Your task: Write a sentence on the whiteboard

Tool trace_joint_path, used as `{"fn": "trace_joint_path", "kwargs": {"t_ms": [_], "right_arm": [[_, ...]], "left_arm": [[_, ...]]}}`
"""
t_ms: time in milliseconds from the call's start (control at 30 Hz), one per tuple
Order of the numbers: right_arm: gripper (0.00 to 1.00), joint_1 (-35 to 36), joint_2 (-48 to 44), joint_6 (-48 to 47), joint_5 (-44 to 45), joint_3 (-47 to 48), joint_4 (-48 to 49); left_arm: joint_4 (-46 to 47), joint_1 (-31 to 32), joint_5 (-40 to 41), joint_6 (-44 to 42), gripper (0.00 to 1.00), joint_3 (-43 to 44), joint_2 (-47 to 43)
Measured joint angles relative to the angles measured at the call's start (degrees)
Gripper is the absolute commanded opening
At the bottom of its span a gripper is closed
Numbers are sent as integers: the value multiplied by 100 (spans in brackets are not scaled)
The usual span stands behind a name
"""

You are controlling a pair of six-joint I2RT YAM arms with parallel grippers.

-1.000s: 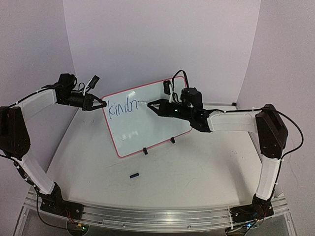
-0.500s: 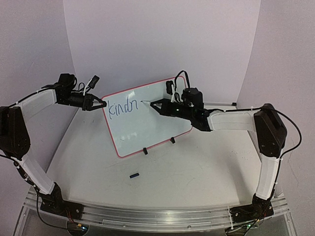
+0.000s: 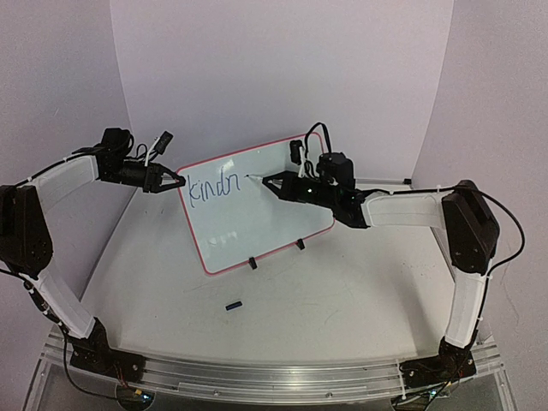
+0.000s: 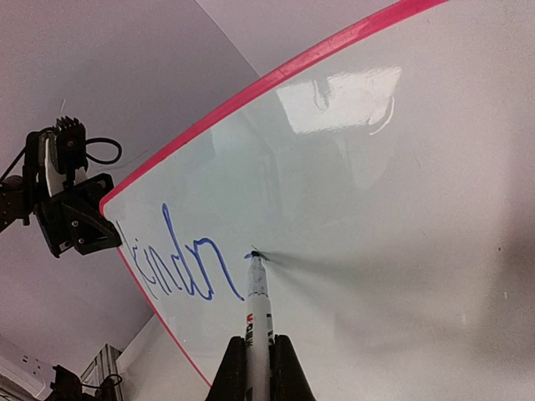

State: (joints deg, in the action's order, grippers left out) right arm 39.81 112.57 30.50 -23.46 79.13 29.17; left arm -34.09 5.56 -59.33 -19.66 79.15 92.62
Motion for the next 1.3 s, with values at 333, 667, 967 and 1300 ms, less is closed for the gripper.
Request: {"fn": "trace_joint_path", "kwargs": {"t_ms": [333, 667, 967, 1300], "right_arm": [[0, -36, 0, 0, 8, 196, -1], [0, -66, 224, 53, -186, 480, 81], [0, -57, 284, 86, -385, 480, 58], [0, -48, 279, 103, -532, 3, 125]], "left_arm": [[0, 0, 0, -4, 0, 0, 0], [-28, 0, 10, 10, 0, 0, 0], [-37, -2, 14, 11, 0, 0, 0], [-42, -7, 40, 31, 0, 0, 0]]}}
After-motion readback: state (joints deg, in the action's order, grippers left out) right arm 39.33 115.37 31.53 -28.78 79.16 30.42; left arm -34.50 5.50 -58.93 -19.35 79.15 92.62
